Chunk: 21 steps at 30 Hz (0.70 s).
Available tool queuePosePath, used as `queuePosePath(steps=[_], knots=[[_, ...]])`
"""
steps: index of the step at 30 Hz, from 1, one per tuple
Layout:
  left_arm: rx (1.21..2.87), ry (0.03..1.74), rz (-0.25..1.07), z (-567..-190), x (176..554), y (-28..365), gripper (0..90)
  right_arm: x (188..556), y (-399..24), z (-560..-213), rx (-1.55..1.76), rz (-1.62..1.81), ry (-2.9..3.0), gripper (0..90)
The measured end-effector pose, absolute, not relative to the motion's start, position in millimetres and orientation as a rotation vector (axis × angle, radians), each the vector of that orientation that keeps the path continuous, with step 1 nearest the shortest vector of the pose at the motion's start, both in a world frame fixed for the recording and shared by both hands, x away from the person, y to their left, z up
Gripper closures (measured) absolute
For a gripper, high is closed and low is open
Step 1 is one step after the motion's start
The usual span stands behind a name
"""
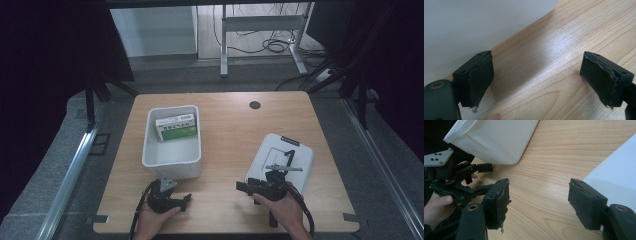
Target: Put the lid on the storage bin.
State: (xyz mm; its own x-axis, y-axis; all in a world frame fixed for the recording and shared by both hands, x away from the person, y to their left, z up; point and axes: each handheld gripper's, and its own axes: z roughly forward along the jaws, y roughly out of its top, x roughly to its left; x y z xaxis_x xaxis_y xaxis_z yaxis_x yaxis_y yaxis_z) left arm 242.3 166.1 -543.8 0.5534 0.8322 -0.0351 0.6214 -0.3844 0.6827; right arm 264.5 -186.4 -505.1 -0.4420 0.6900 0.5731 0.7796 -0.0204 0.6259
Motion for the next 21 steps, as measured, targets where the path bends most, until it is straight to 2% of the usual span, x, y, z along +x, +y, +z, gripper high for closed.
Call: queuePosePath(steps=[21], knots=[[2.143, 1.133, 0.406, -544.0, 236.2, 172.3, 12.6, 270.0, -194.6, -497.6, -1.636, -1.454, -2.131, 33.6]])
